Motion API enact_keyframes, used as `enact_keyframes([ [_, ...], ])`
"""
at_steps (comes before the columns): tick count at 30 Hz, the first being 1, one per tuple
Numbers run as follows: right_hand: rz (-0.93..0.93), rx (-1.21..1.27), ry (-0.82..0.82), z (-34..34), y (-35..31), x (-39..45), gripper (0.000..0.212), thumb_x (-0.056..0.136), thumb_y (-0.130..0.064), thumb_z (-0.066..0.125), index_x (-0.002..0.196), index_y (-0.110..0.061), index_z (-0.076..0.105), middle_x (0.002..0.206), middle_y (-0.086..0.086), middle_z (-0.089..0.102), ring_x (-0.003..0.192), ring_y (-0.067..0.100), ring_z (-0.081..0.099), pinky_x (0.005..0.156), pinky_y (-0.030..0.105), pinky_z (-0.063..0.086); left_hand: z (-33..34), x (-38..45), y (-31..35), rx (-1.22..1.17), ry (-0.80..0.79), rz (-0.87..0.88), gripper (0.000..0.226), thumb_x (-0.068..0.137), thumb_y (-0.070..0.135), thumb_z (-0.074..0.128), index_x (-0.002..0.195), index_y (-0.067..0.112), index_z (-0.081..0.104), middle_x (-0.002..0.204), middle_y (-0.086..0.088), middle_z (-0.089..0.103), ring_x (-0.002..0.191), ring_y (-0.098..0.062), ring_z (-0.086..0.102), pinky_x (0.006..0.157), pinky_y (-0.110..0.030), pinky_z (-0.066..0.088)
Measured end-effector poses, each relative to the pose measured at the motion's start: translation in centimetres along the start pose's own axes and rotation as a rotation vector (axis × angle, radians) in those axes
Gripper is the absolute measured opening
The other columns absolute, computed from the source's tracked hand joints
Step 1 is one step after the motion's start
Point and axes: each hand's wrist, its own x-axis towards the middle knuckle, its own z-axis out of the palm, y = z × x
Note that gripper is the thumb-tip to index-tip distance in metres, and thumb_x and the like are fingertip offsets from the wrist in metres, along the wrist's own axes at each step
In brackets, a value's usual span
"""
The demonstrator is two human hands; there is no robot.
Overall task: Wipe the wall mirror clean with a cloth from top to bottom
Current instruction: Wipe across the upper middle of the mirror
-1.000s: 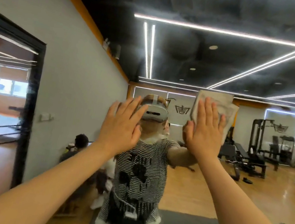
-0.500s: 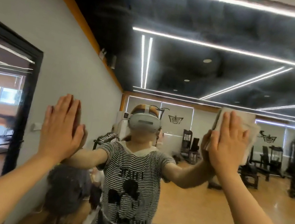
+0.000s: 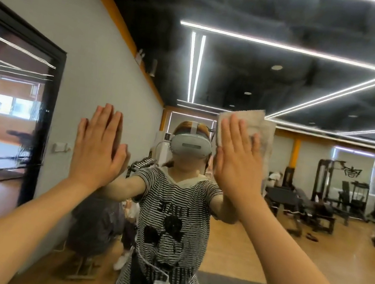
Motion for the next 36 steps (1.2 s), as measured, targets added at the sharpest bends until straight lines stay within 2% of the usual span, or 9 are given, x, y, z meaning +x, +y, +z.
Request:
enact_keyframes([
  [3, 0.092, -0.029, -0.004, -1.1, 5.2, -1.5, 0.057, 0.099, -0.035, 0.015, 0.152, -0.017, 0.004, 0.160, 0.002, 0.000, 0.148, 0.019, 0.000, 0.118, 0.034, -0.007, -0.2, 0.0, 0.1, 0.014, -0.005, -0.003, 0.071, 0.090, 0.039, 0.030, 0.150, 0.002, 0.025, 0.158, -0.019, 0.021, 0.146, -0.032, 0.017, 0.117, -0.050, 0.008],
  [7, 0.268, -0.024, 0.000, -2.8, 10.0, -3.4, 0.057, 0.099, -0.035, 0.011, 0.152, -0.019, -0.001, 0.160, 0.000, -0.004, 0.148, 0.015, -0.006, 0.121, 0.044, 0.001, -0.3, 0.0, 0.3, 0.012, -0.015, -0.018, 0.071, 0.089, 0.038, 0.030, 0.149, 0.001, 0.027, 0.157, -0.020, 0.022, 0.146, -0.034, 0.019, 0.116, -0.054, 0.013],
  [12, 0.546, 0.097, 0.127, -1.8, 6.6, -2.2, 0.058, 0.100, -0.033, 0.014, 0.154, -0.018, 0.001, 0.163, 0.002, -0.001, 0.149, 0.018, -0.003, 0.118, 0.037, -0.008, 0.1, -0.1, 0.2, 0.012, 0.021, -0.008, 0.070, 0.089, 0.035, 0.031, 0.150, 0.003, 0.024, 0.157, -0.020, 0.023, 0.145, -0.033, 0.019, 0.116, -0.055, 0.014],
  [16, 0.820, 0.161, 0.196, -1.2, 2.0, 0.8, 0.058, 0.105, -0.026, 0.025, 0.155, -0.011, 0.002, 0.163, 0.007, 0.001, 0.150, 0.024, 0.000, 0.118, 0.044, -0.003, 0.2, -0.2, 0.3, 0.024, 0.038, -0.001, 0.069, 0.089, 0.035, 0.032, 0.150, 0.004, 0.021, 0.157, -0.020, 0.024, 0.145, -0.031, 0.017, 0.119, -0.040, -0.001],
  [23, 0.331, 0.182, 0.114, 0.7, -9.2, 3.0, 0.059, 0.096, -0.037, 0.002, 0.150, -0.018, -0.011, 0.156, 0.000, -0.017, 0.145, 0.017, -0.017, 0.111, 0.037, -0.027, 0.2, 0.0, 0.0, 0.018, 0.043, 0.008, 0.069, 0.090, 0.036, 0.033, 0.150, 0.005, 0.023, 0.158, -0.018, 0.022, 0.146, -0.027, 0.014, 0.118, -0.035, -0.004],
  [25, 0.237, 0.178, 0.063, 1.0, -8.6, 2.8, 0.059, 0.095, -0.039, 0.001, 0.149, -0.020, -0.010, 0.156, -0.001, -0.017, 0.145, 0.017, -0.017, 0.115, 0.040, -0.020, 0.2, 0.0, -0.1, 0.003, 0.041, 0.012, 0.069, 0.090, 0.037, 0.033, 0.150, 0.005, 0.023, 0.158, -0.017, 0.022, 0.146, -0.027, 0.014, 0.118, -0.035, -0.003],
  [29, 0.007, 0.036, 0.037, 1.0, -3.1, 1.4, 0.056, 0.100, -0.034, 0.020, 0.152, -0.021, 0.003, 0.159, 0.000, -0.001, 0.148, 0.017, -0.002, 0.117, 0.038, -0.008, 0.2, 0.0, 0.0, -0.004, 0.039, 0.007, 0.069, 0.090, 0.037, 0.032, 0.150, 0.004, 0.026, 0.158, -0.017, 0.022, 0.146, -0.028, 0.015, 0.119, -0.041, 0.002],
  [32, 0.065, 0.029, 0.034, 0.0, 1.4, 0.4, 0.056, 0.102, -0.036, 0.018, 0.152, -0.022, -0.002, 0.160, -0.003, -0.006, 0.147, 0.011, -0.011, 0.119, 0.036, -0.008, 0.2, 0.0, 0.0, -0.011, 0.016, -0.016, 0.070, 0.089, 0.038, 0.031, 0.151, 0.005, 0.024, 0.159, -0.015, 0.020, 0.147, -0.027, 0.014, 0.118, -0.051, 0.011],
  [36, 0.268, 0.047, 0.041, -2.3, 6.8, -1.3, 0.059, 0.098, -0.040, 0.009, 0.153, -0.019, -0.003, 0.162, 0.000, -0.005, 0.147, 0.012, -0.010, 0.120, 0.039, -0.005, 0.3, 0.0, -0.1, -0.006, 0.008, -0.015, 0.070, 0.090, 0.039, 0.030, 0.151, 0.006, 0.023, 0.160, -0.014, 0.018, 0.148, -0.026, 0.012, 0.118, -0.045, 0.005],
])
